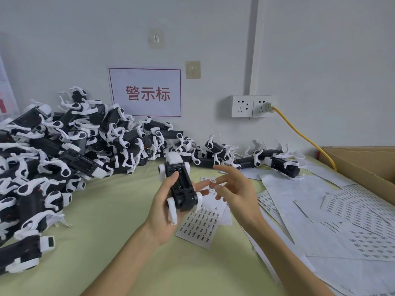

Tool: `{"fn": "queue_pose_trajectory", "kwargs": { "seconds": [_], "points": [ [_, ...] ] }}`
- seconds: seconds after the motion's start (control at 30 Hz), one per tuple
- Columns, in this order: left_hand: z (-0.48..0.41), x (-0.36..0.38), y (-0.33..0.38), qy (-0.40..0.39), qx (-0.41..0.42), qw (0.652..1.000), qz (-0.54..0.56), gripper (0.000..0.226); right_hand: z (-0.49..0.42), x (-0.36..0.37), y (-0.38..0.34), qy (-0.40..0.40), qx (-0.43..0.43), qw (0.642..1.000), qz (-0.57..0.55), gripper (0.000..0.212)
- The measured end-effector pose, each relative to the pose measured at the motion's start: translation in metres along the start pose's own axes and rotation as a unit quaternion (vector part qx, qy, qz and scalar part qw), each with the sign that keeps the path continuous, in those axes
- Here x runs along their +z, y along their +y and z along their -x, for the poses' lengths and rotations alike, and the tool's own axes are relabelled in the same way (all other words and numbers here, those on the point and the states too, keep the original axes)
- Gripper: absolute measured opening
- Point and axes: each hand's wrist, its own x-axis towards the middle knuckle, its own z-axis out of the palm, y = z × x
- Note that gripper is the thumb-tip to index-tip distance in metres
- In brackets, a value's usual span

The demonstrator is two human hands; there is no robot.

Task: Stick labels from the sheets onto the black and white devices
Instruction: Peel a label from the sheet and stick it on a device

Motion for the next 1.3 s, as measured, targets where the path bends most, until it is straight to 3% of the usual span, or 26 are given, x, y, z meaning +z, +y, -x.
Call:
{"fn": "queue_pose_trajectory", "kwargs": {
  "seconds": [0.23, 0.5, 0.73, 0.93, 1.13, 1.3],
  "points": [
    [-0.001, 0.000, 0.001, 0.002, 0.023, 0.998, 0.054, 0.043, 0.001, 0.005, 0.000, 0.015, -0.011, 0.998, 0.058, 0.022],
    [-0.001, 0.001, 0.000, -0.018, 0.018, 1.000, 0.012, 0.042, 0.000, 0.005, -0.001, 0.052, -0.015, 0.995, 0.084, 0.013],
    [0.003, 0.004, 0.001, -0.009, 0.010, 0.992, -0.122, 0.050, 0.002, 0.005, -0.002, 0.048, -0.045, 0.990, 0.128, 0.019],
    [-0.001, 0.002, 0.000, 0.019, 0.031, 0.993, -0.113, 0.059, 0.002, 0.007, -0.002, 0.032, -0.057, 0.988, 0.139, 0.027],
    [-0.002, 0.002, 0.000, 0.026, 0.023, 0.991, -0.127, 0.046, 0.003, 0.009, -0.002, 0.054, -0.064, 0.985, 0.151, 0.024],
    [-0.001, 0.006, -0.002, 0.053, 0.023, 0.991, -0.122, 0.042, 0.006, 0.011, -0.011, 0.094, -0.074, 0.988, 0.095, 0.017]
  ]
}}
